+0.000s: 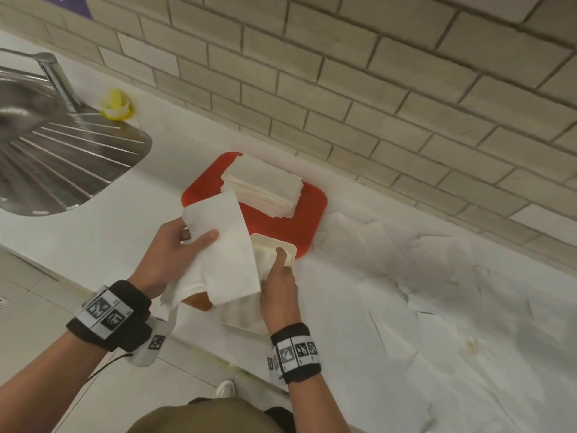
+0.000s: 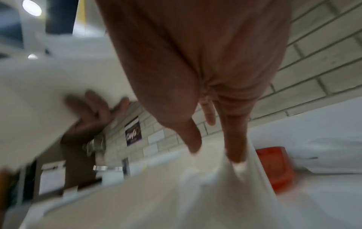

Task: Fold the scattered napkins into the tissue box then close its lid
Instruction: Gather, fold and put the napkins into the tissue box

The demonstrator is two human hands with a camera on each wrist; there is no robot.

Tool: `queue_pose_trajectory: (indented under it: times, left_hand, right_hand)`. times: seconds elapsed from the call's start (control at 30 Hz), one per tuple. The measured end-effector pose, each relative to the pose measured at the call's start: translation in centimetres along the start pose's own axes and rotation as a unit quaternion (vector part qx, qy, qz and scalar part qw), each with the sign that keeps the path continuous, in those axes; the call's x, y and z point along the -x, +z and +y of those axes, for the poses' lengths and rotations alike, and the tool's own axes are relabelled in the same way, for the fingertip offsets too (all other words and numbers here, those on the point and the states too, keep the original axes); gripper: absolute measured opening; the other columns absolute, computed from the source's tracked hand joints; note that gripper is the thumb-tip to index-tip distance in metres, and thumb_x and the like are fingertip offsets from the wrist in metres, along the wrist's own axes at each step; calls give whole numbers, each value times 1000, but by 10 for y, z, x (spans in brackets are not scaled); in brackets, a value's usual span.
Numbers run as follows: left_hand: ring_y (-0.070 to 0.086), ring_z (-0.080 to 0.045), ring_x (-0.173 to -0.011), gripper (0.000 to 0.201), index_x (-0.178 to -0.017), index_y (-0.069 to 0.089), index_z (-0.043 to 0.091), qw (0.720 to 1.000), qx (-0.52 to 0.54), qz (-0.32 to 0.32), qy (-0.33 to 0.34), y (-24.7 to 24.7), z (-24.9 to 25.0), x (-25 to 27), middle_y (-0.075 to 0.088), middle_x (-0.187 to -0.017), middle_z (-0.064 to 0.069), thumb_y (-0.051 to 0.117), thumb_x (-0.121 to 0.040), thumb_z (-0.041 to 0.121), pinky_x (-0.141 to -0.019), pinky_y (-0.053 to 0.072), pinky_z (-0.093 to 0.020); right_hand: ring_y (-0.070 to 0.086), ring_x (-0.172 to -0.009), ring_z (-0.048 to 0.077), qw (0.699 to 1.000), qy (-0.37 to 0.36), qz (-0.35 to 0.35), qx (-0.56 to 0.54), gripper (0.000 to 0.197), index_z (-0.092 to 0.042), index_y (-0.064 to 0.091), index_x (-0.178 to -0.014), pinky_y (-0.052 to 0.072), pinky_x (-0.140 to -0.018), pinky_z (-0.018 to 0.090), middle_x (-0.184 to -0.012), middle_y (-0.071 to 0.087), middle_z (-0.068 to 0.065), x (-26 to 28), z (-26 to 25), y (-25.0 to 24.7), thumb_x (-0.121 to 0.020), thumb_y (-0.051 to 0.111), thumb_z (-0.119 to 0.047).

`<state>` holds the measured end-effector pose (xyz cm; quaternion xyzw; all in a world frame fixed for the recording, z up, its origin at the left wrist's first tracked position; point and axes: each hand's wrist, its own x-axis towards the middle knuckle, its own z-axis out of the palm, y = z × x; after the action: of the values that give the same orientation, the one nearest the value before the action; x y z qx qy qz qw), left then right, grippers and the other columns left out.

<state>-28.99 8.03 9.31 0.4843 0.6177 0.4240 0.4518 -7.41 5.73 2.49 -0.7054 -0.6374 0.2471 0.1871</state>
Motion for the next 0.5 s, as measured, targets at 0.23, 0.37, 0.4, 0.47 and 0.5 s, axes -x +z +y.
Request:
queue_pose_trajectory:
  times: [0.23, 0.37, 0.4, 0.47, 0.5]
  left_hand:
    - [78, -11, -106, 41, -131, 70, 29, 995, 13, -95, 29, 19, 15, 8, 81, -115, 12, 84, -92, 29, -89, 66, -43]
    - [71, -11, -120, 60, -132, 66, 35, 980, -42, -195, 22, 11, 16, 2, 75, -127, 11, 95, -81, 22, -106, 57, -47]
    - [69, -10, -122, 57, -129, 68, 35, 976, -59, -207, 26, 7, 13, 1, 74, -129, 12, 94, -82, 18, -110, 54, -47]
    - [68, -7, -121, 48, -126, 70, 34, 975, -74, -209, 30, -1, 10, 0, 71, -131, 15, 88, -87, 12, -111, 54, -46]
    - [69, -6, -117, 45, -126, 71, 33, 976, -77, -204, 25, -5, 9, 0, 72, -130, 15, 86, -90, 12, -107, 57, -46]
  right_hand:
    - [71, -107, 6, 932, -104, 32, -345, 44, -39, 49, -132, 61, -87, 29, -122, 71, -16, 5, -40, -56, -100, 78, -30]
    - [69, -96, 9, 955, -71, 109, -268, 17, -32, 69, -101, 57, -86, 33, -107, 74, -20, -9, -21, -38, -99, 75, -16]
    - [69, -96, 7, 949, -40, 118, -289, 17, -33, 71, -99, 56, -87, 28, -107, 75, -22, -9, -15, -34, -100, 76, -16]
    - [69, -96, 3, 941, 3, 137, -311, 20, -34, 71, -99, 53, -87, 20, -107, 75, -24, -8, -4, -27, -100, 77, -15]
    - [68, -95, 2, 943, 22, 142, -299, 21, -34, 71, -100, 52, -87, 19, -107, 75, -23, -7, 2, -23, -99, 77, -14]
